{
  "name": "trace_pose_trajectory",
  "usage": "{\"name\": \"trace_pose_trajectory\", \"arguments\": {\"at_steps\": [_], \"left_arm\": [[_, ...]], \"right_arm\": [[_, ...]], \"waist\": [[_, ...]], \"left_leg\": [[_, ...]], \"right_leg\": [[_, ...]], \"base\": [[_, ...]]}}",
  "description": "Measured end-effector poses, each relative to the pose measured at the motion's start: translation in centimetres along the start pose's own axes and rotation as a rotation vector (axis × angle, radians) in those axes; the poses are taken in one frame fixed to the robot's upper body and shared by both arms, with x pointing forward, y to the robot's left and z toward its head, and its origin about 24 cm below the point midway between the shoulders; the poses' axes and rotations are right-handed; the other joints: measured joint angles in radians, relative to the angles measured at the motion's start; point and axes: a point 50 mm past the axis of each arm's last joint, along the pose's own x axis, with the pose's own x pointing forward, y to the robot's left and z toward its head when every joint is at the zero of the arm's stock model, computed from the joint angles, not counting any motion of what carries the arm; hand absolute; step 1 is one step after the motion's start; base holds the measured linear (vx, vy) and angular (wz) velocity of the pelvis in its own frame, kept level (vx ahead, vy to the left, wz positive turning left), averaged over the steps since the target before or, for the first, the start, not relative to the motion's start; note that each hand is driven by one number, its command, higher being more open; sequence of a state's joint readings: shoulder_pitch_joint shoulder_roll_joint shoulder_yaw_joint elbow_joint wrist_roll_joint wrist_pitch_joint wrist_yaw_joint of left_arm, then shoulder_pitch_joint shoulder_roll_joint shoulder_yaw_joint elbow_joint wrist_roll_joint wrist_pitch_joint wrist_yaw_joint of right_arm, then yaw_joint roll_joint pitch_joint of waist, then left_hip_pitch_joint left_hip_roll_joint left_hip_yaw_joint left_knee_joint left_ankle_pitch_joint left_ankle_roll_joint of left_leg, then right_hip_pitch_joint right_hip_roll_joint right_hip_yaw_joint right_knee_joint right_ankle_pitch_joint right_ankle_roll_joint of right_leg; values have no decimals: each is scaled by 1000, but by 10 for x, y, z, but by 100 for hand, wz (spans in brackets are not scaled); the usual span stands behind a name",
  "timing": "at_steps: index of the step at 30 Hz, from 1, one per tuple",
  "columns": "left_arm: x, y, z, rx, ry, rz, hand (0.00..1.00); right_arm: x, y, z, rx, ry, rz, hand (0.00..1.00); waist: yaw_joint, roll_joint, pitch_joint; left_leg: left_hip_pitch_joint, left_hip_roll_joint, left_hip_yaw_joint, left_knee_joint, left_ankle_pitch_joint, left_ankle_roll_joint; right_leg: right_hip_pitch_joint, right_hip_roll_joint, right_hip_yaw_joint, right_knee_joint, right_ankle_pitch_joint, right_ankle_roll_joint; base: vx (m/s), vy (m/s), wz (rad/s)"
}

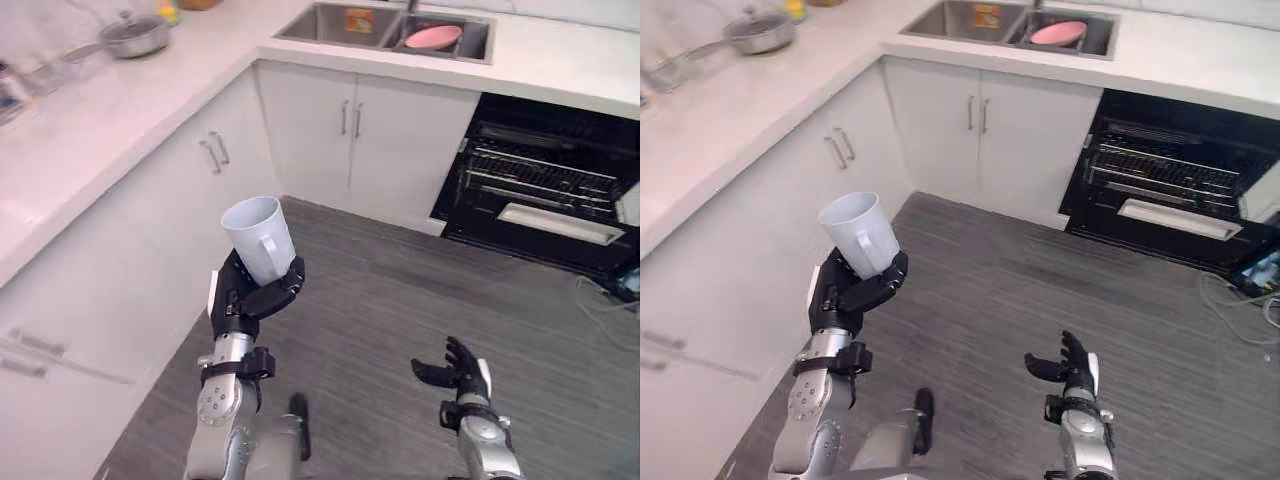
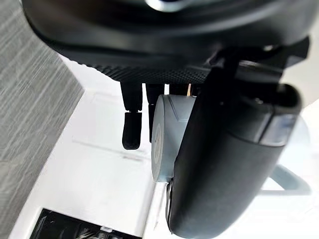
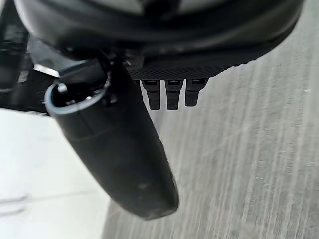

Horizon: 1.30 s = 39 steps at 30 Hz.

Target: Walk over to the sink, pick up the cup, carry it to the dishwasher, place the cup inside the dishwasher, then close the dishwasher door

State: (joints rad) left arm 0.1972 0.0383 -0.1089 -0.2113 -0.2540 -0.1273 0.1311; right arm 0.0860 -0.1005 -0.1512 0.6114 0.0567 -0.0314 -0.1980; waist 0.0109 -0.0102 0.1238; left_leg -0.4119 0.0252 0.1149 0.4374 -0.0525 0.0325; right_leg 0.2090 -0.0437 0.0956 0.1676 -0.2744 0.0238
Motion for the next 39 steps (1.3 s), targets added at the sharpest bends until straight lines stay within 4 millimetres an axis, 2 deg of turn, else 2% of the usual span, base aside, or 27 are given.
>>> {"name": "trace_pose_trajectory", "arguments": {"at_steps": [1,2,3,4,6,7,9,11,13,14,16,17,18,21,23,25,26,27,28,29,30,31,32,34,36,38,39], "left_arm": [[-1,1,-1,8,9,-3,30],[-2,2,-2,21,20,-8,30],[-2,1,-2,29,23,-18,30],[-2,2,0,45,17,-27,30],[-2,1,0,41,17,-20,30],[-2,-3,4,33,-1,-31,30],[-2,-9,12,22,-36,-58,30],[-2,-14,15,14,-56,-83,30],[-2,-17,14,23,-60,-99,30],[-2,-17,2,29,-15,-93,30],[-3,-18,-11,15,46,-73,30],[-4,-17,-20,5,90,-49,30],[-6,-14,-27,6,130,-29,30],[-16,-11,-27,-3,139,-15,30],[-15,-12,-21,-9,111,-25,30],[-14,-10,-21,-6,107,-22,30],[-15,-10,-22,-4,111,-22,30],[-15,-10,-23,-5,116,-24,30],[-15,-11,-24,-5,122,-28,30],[-15,-11,-24,-4,122,-28,30],[-15,-10,-25,-3,123,-27,30],[-15,-9,-26,3,129,-27,30],[-15,-6,-26,20,133,-22,30],[-16,-5,-26,25,135,-24,30],[-16,-3,-24,58,130,-32,30],[-16,-2,-22,72,120,-36,30],[-16,-3,-19,76,107,-29,30]], "right_arm": [[-1,1,-1,1,5,2,90],[-1,3,-1,8,2,5,90],[-2,7,1,17,-5,11,90],[-4,14,5,40,-22,27,90],[-9,23,11,66,-56,47,90],[-13,28,18,77,-89,64,90],[-18,35,26,104,-137,82,90],[-20,37,32,119,-162,87,90],[-19,34,34,113,-177,80,90],[-17,26,32,86,-169,61,90],[-15,21,33,73,-171,46,90],[-16,20,34,76,-177,42,90],[-21,21,35,85,-193,46,90],[-32,22,54,143,-295,52,90],[-34,23,71,165,-373,61,90],[-31,24,82,177,-411,62,90],[-31,23,82,180,-410,56,90],[-30,19,80,185,-403,41,90],[-28,14,77,179,-389,19,90],[-27,11,76,173,-384,10,90],[-25,9,72,167,-366,2,90],[-25,9,69,163,-351,1,90],[-28,14,62,170,-322,14,90],[-33,20,62,172,-321,38,90],[-47,37,85,201,-417,124,90],[-58,48,102,223,-493,184,90],[-66,53,114,241,-552,223,90]], "waist": [[4,-7,-2],[4,-10,-2],[2,-10,-2],[-2,-19,7],[-8,-15,9],[-10,-11,12],[-14,-10,12],[-30,-24,-3],[-34,-49,-20],[-57,-28,-39],[-65,10,-48],[-67,14,-46],[-58,17,-44],[-36,29,-45],[-16,31,-47],[1,27,-43],[1,22,-40],[-5,17,-34],[-9,21,-37],[-10,31,-41],[-4,43,-45],[-2,49,-49],[-12,29,-45],[0,26,-44],[4,22,-42],[13,11,-35],[11,6,-34]], "left_leg": [[15,-1,20,22,-38,7],[54,-4,39,24,-74,15],[96,-5,46,5,-93,19],[167,-8,61,-36,-113,21],[271,1,77,-75,-150,22],[331,16,85,-84,-197,29],[393,41,99,-86,-248,13],[448,47,107,-107,-279,-10],[501,29,119,-149,-294,-49],[547,44,88,-165,-316,-81],[542,76,85,-117,-308,-99],[504,103,82,27,-269,-130],[441,139,73,243,-209,-130],[329,210,94,571,-215,-107],[222,228,93,596,-236,-75],[117,204,63,437,-246,-64],[105,179,41,373,-246,-71],[91,121,-24,231,-234,-92],[93,62,-111,57,-189,-117],[95,41,-155,-21,-157,-123],[108,19,-206,-75,-31,-126],[116,5,-203,-62,-2,-88],[107,-7,-162,14,-59,-58],[105,5,-108,85,-122,-24],[143,19,-5,115,-175,51],[200,34,71,92,-191,77],[260,55,124,60,-210,77]], "right_leg": [[-11,-10,11,53,3,6],[-57,-11,7,192,18,31],[-129,-11,-1,369,48,79],[-243,-21,-1,626,90,97],[-367,-25,-38,817,26,40],[-431,-24,-92,832,4,18],[-529,-14,-167,766,-20,17],[-581,-3,-238,580,-16,17],[-606,7,-258,349,61,-17],[-577,23,-275,340,167,-95],[-546,50,-295,330,138,-127],[-487,69,-295,286,127,-144],[-390,92,-274,205,126,-146],[-196,133,-207,68,124,-148],[-139,135,-157,17,123,-150],[-94,108,-111,-16,118,-147],[-82,93,-103,-17,109,-141],[-57,65,-93,-17,89,-127],[-43,44,-78,-13,65,-103],[-38,38,-64,-12,50,-84],[-30,24,-28,-2,5,-43],[-28,14,-6,14,-13,-33],[-36,-16,30,55,-32,-14],[-58,-30,76,108,-45,9],[-140,-52,118,274,-58,56],[-225,-69,114,430,-42,117],[-284,-92,39,524,-44,124]], "base": [[527,222,-43],[499,211,-46],[558,220,-47],[423,157,-35],[376,95,-38],[380,49,-37],[323,-24,-29],[431,-69,-13],[502,-89,5],[536,-92,29],[667,-113,14],[767,-159,-12],[620,-134,-22],[584,-45,-53],[415,62,-73],[347,143,-70],[345,192,-47],[344,219,-33],[348,231,-36],[448,343,-59],[403,328,-64],[494,398,-73],[410,325,-69],[368,296,-87],[268,249,-133],[163,169,-141],[115,118,-138]]}}
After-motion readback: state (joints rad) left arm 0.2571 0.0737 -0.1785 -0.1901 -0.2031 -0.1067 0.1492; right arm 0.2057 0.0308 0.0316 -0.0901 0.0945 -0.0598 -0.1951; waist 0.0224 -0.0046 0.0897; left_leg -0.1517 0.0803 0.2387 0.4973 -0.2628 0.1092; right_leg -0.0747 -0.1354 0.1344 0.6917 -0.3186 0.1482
